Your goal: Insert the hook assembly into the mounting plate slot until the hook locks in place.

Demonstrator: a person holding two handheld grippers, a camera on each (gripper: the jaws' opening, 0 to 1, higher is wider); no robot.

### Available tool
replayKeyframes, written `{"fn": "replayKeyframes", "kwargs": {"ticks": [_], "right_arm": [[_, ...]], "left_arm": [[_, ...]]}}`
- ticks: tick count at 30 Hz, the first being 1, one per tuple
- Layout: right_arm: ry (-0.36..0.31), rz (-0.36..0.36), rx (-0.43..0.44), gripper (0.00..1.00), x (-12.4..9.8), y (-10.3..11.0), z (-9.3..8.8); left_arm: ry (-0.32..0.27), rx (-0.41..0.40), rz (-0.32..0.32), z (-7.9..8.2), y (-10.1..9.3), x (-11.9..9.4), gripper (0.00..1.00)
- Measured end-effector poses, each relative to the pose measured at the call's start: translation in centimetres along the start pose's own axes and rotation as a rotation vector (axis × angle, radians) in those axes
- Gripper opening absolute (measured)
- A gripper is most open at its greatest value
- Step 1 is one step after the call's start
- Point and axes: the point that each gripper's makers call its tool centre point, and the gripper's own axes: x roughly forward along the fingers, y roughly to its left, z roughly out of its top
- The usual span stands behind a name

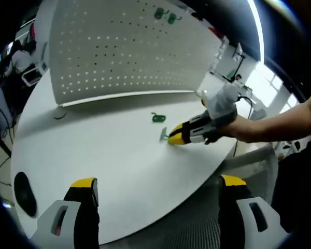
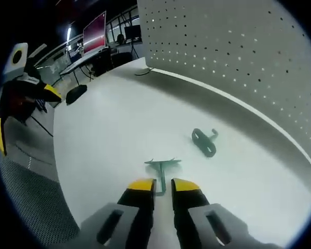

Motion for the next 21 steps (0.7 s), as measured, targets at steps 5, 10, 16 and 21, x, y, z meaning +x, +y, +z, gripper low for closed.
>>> {"fn": "replayKeyframes", "kwargs": {"ticks": [5, 10, 16, 21], "right_arm": [[-0.003, -0.007, -0.073, 0.05, 0.1, 0.1, 0.1], [-0.005, -0.012, -0.219, 0.01, 0.3, 0.6, 0.1], [-0.021, -0.026, -0.043, 0.00, 0.2, 0.0, 0.1], [-0.096, 0.010, 0.116, 0.00, -1.1, 0.0, 2.0]], "left_arm": [[0.005, -0.003, -0.004, 0.0, -0.1, 0.1, 0.97], [0.012, 0.007, 0.006, 0.0, 0.1, 0.1, 0.96], [0.006, 0.024, 0.018, 0.3, 0.1, -0.2, 0.96], [0.006, 0.042, 0.024, 0.5, 0.0, -0.2, 0.96]]}}
